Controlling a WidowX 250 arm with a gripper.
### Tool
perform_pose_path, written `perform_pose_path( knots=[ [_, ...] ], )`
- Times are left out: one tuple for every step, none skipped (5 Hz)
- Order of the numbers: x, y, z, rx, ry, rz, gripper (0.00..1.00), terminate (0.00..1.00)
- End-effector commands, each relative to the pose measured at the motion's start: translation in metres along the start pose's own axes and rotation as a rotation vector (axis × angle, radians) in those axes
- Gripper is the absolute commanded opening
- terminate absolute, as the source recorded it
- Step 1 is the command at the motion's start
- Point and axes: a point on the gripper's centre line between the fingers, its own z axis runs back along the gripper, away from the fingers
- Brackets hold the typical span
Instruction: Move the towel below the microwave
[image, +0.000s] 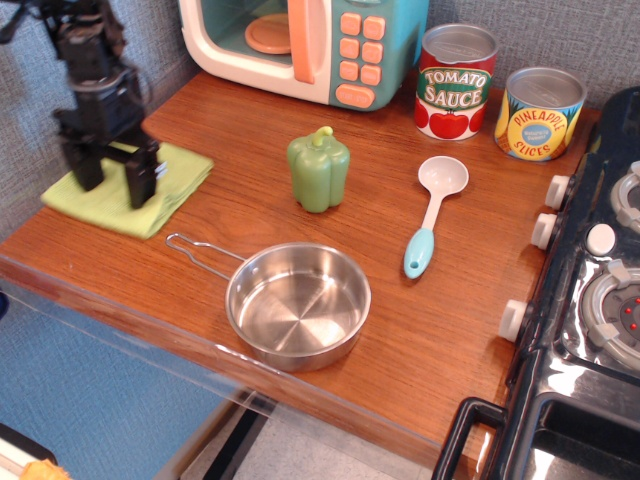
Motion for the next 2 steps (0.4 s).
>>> perform_pose_path(
  knots=[
    [0.0480, -0.0692, -0.0112, -0.076, -0.019, -0.115, 1.00, 0.00],
    [0.0571, -0.0758, -0.0140, -0.065, -0.008, -0.100, 1.00, 0.00]
  ],
)
